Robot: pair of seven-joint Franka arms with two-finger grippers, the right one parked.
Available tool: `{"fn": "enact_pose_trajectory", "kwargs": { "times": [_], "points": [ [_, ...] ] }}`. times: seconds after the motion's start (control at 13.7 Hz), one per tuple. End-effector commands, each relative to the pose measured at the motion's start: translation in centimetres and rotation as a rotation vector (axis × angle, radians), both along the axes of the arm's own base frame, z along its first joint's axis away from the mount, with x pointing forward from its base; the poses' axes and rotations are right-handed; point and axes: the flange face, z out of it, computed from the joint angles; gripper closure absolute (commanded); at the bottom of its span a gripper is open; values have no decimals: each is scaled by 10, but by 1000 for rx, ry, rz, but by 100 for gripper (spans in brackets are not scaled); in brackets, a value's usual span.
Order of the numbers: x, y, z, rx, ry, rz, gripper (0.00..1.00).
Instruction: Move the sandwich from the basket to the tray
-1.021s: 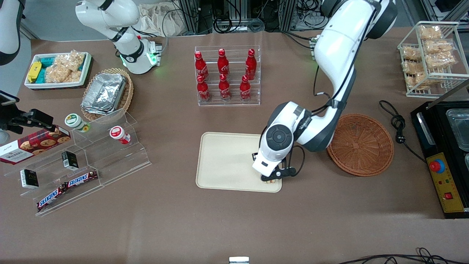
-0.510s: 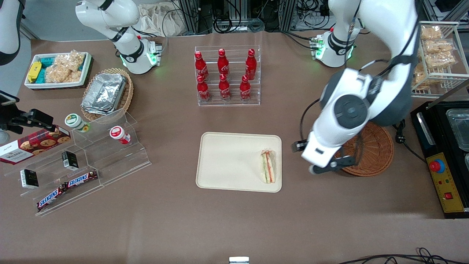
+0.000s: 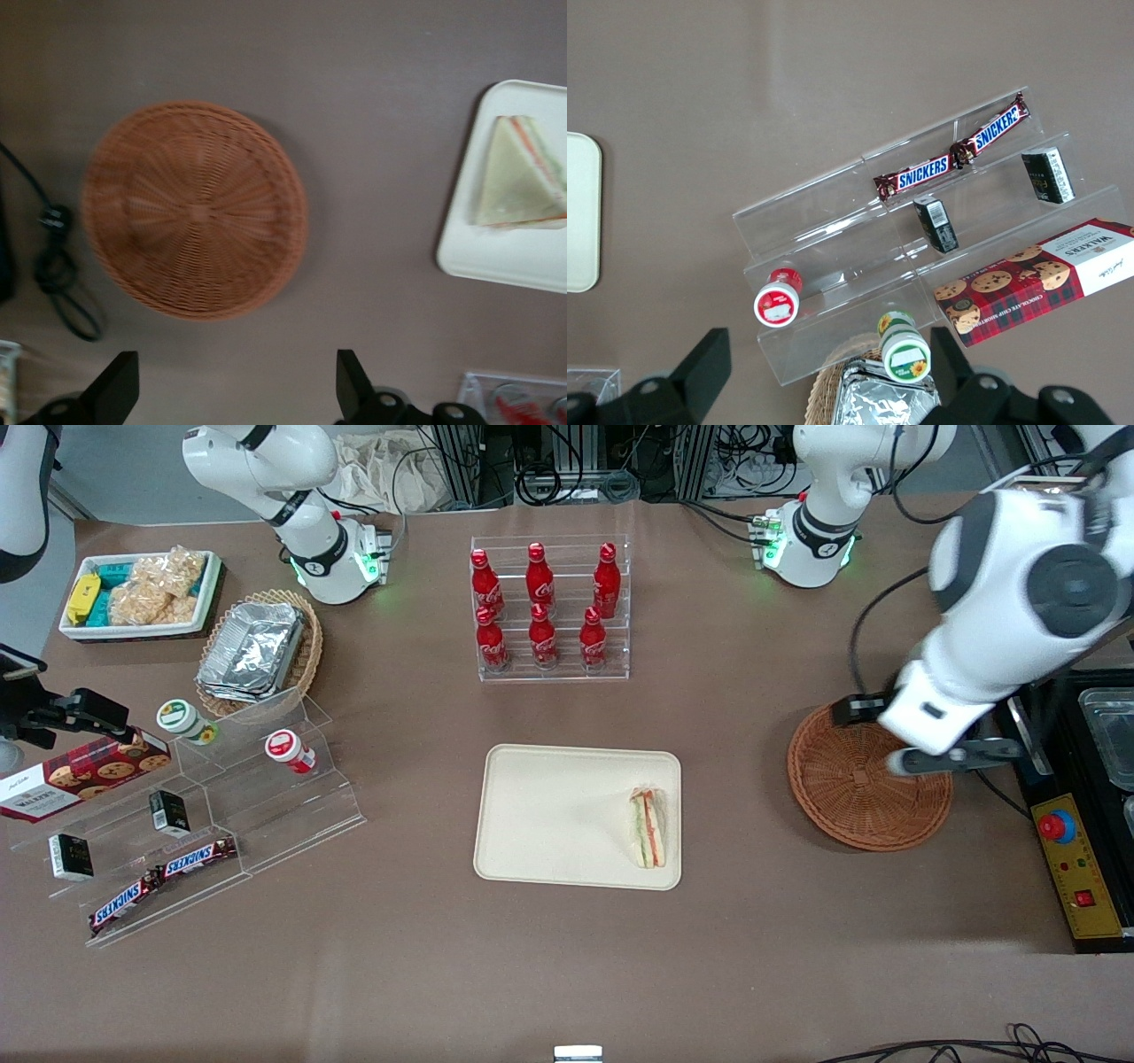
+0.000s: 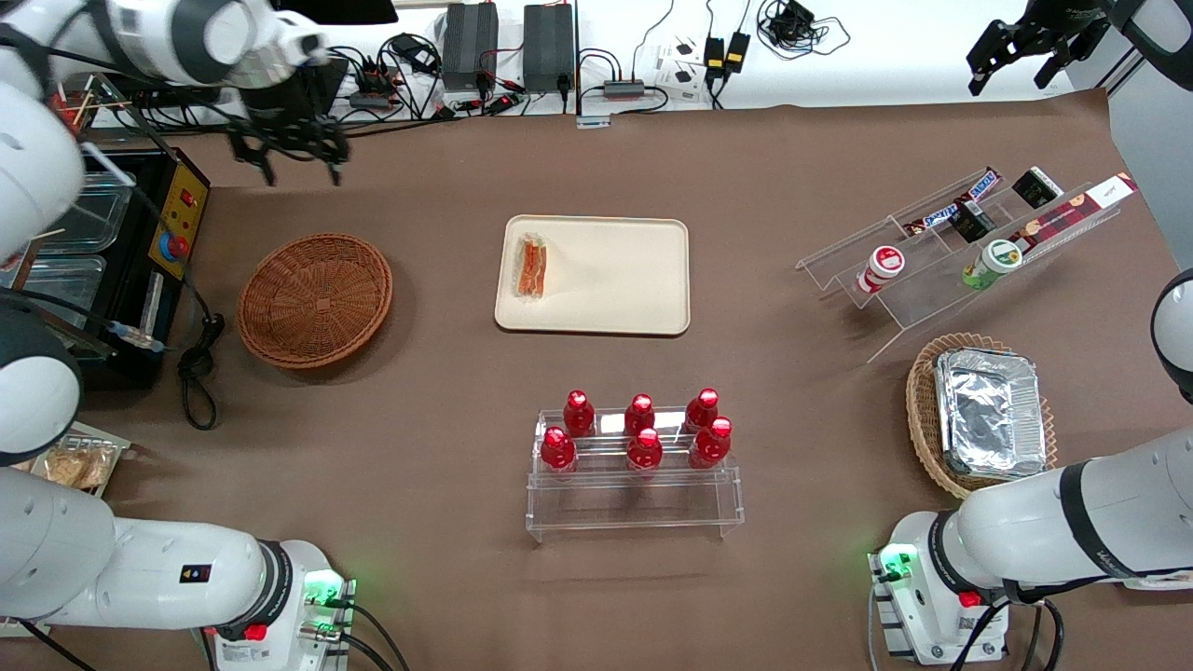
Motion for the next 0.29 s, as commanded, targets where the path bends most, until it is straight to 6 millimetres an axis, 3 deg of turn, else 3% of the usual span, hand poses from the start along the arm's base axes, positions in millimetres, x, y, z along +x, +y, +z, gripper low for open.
{"fn": "enact_pose_trajectory", "kwargs": {
  "times": [0.0,0.07,0.22],
  "points": [
    [17,37,19,-7,-3,6,0],
    [26,54,25,-8,-20,35,0],
    [38,62,28,-14,-36,51,0]
  ]
}}
